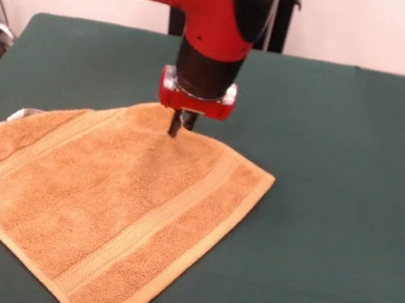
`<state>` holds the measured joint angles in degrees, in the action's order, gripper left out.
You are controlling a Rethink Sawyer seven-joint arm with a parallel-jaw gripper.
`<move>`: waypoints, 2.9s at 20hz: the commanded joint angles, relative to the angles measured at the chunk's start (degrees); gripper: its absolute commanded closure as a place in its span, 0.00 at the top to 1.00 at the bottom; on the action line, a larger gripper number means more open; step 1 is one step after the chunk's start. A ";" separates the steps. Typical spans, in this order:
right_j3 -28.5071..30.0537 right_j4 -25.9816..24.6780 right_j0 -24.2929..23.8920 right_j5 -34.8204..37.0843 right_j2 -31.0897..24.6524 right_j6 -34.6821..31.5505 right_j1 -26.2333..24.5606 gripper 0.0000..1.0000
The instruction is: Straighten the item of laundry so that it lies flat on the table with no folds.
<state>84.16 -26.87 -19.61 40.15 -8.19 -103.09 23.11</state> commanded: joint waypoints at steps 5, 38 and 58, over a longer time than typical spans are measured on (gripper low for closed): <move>4.44 6.17 -20.97 27.67 -28.05 44.15 -6.17 0.00; 3.35 31.79 -24.66 37.11 -41.75 32.12 -13.04 0.00; 19.56 29.49 -26.18 9.90 -47.39 28.16 -14.28 0.00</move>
<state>97.87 3.04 -48.70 56.95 -52.78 -70.29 10.33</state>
